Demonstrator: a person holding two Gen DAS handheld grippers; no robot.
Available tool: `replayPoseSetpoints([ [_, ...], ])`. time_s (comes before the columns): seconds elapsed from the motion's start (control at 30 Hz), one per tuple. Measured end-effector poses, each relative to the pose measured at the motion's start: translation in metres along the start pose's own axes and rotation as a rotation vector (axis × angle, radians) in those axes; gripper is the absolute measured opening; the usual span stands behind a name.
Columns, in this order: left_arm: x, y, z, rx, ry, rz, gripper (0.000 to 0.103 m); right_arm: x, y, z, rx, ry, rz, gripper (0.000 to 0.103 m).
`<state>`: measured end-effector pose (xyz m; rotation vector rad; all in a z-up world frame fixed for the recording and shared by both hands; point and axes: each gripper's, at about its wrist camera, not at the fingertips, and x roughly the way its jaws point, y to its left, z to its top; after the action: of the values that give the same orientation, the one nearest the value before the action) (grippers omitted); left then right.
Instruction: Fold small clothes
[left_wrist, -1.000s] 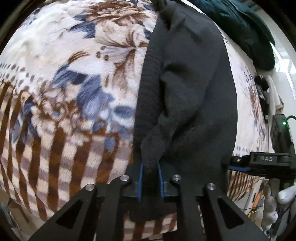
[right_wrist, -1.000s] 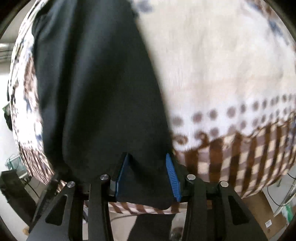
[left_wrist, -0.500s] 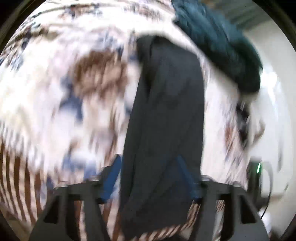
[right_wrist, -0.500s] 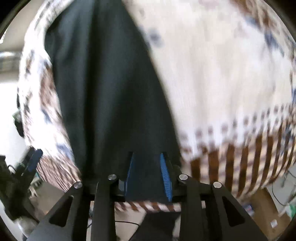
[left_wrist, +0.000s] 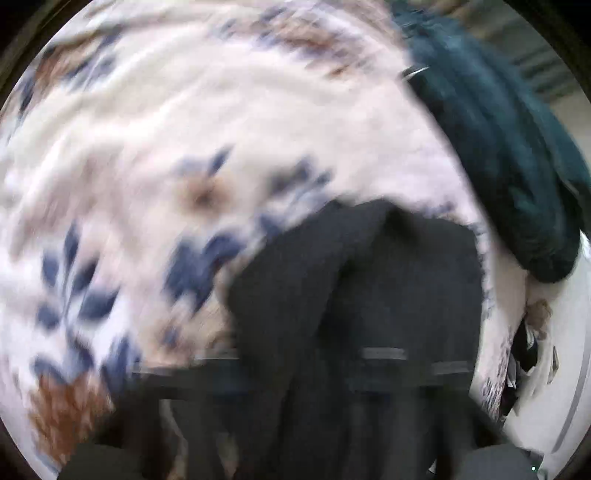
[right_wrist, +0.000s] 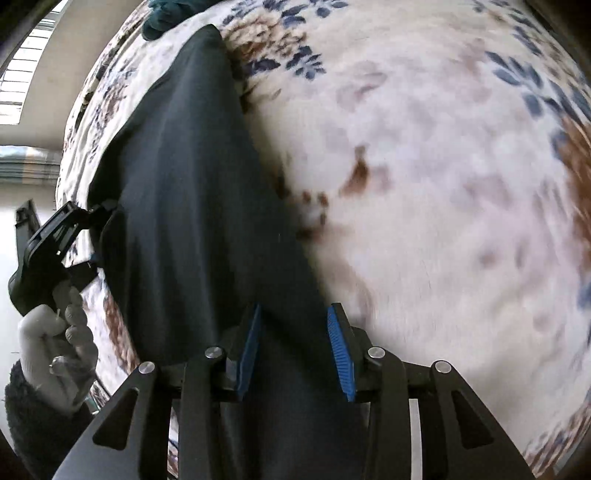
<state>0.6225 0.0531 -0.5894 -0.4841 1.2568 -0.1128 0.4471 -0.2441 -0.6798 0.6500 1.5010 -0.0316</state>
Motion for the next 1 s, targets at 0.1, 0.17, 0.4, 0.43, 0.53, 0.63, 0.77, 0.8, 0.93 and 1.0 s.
replayPoseSetpoints([
  [0.1, -0.035, -0.028, 0.001, 0.131, -0.088, -0.213, 0.008, 0.013, -0.003, 0.012, -0.005, 0.020, -0.004, 0.039],
  [0.17, -0.049, -0.036, 0.006, 0.188, -0.077, -0.419, 0.008, 0.022, -0.006, 0.017, 0.001, 0.030, -0.011, 0.039],
  [0.4, 0.046, 0.048, 0.046, -0.079, 0.208, -0.395, 0.013, 0.018, -0.001, 0.018, 0.041, 0.025, -0.045, 0.039],
  [0.43, 0.040, 0.051, 0.046, -0.104, 0.197, -0.420, 0.017, 0.015, 0.000, 0.018, 0.040, 0.018, -0.046, 0.039],
  [0.53, 0.015, 0.044, 0.040, -0.116, 0.156, -0.439, 0.052, 0.005, 0.001, 0.016, 0.053, 0.007, -0.042, 0.039],
  [0.63, 0.001, 0.036, 0.030, -0.100, 0.093, -0.426, 0.066, 0.004, -0.003, 0.013, 0.085, 0.022, -0.028, 0.039],
  [0.77, 0.025, 0.020, 0.038, -0.062, 0.135, -0.589, 0.007, 0.009, 0.005, -0.005, 0.081, 0.034, -0.058, 0.039],
  [0.8, 0.026, 0.016, 0.043, -0.056, 0.148, -0.655, 0.007, 0.011, 0.005, -0.007, 0.084, 0.034, -0.065, 0.039],
  [0.93, 0.046, 0.022, 0.061, -0.098, 0.242, -0.613, 0.014, 0.011, 0.002, -0.010, 0.108, 0.033, -0.062, 0.039],
  [1.0, 0.030, 0.032, 0.068, -0.053, 0.184, -0.399, 0.033, 0.007, 0.001, -0.011, 0.114, 0.026, -0.056, 0.039],
])
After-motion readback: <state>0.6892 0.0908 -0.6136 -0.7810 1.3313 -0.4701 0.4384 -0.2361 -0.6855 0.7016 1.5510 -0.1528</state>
